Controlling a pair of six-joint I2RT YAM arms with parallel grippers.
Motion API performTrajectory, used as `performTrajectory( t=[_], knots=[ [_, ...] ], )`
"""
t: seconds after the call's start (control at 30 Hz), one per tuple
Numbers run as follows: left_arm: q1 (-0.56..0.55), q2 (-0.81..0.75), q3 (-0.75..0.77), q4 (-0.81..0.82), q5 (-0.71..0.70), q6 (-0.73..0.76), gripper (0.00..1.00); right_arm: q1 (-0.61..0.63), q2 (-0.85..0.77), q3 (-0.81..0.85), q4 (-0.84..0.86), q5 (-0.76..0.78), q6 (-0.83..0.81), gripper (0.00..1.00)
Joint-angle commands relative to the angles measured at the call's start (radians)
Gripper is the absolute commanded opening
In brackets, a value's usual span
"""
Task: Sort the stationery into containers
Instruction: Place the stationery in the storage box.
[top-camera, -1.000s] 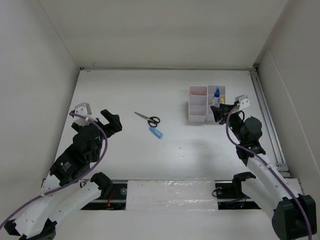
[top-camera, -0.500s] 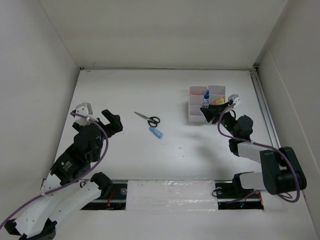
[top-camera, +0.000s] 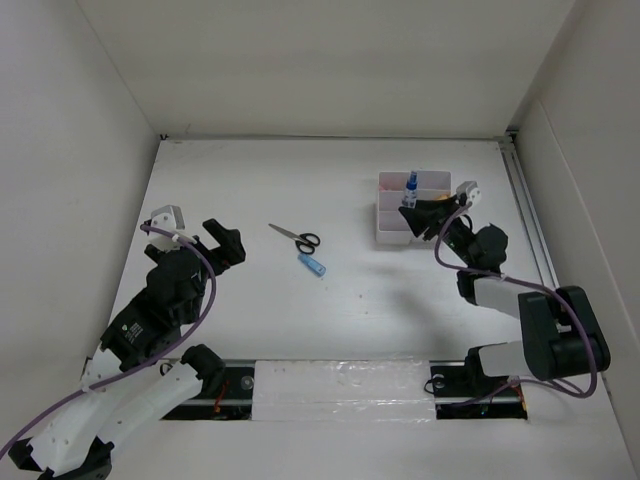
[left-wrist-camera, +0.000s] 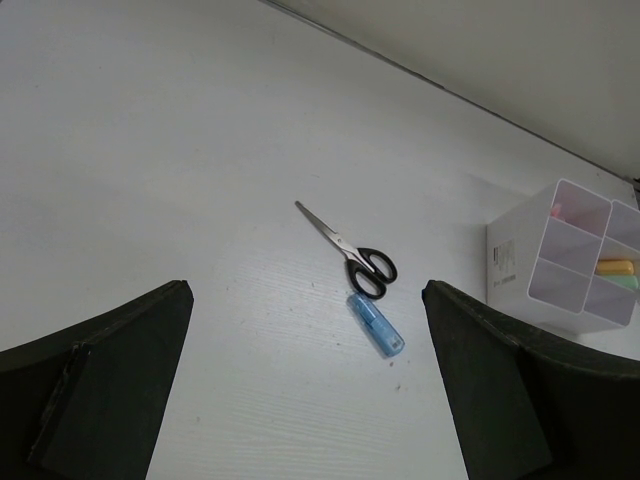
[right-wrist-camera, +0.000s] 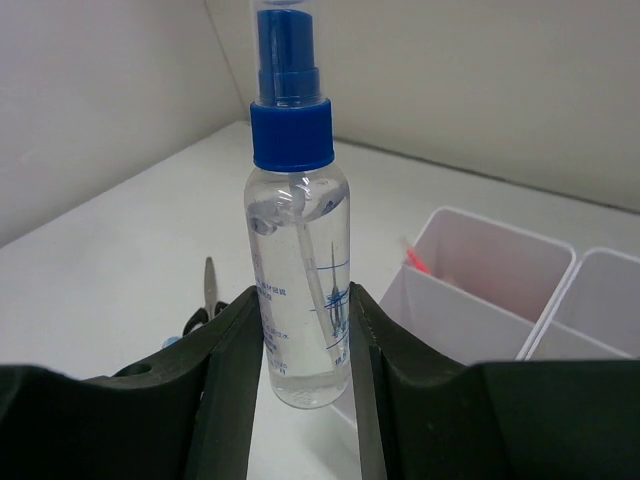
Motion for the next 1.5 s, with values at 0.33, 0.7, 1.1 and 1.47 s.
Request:
performTrajectory(
  t=[0.33,0.7,1.1,1.47],
  knots=[
    [0.002,0.0,-0.009,0.046,0.01,0.02,1.0,0.009,0.058,0.149,0.152,0.126,-0.123,0.0],
    [0.002,0.0,-0.018,0.055,0.03,0.029,1.0,0.009,0.283,0.215,0.33,0.092,-0.096,0.0],
    [0.002,-0.029,-0.018,0.055,0.03,0.029,1.0,0.009,0.403,0.226,0.442,0.048,-0.068,0.0],
    [0.002,-0.029,-0.018,0.064,0.039,0.039,1.0,0.009,0.449,0.263,0.445,0.039,-0.068,0.0]
  ],
)
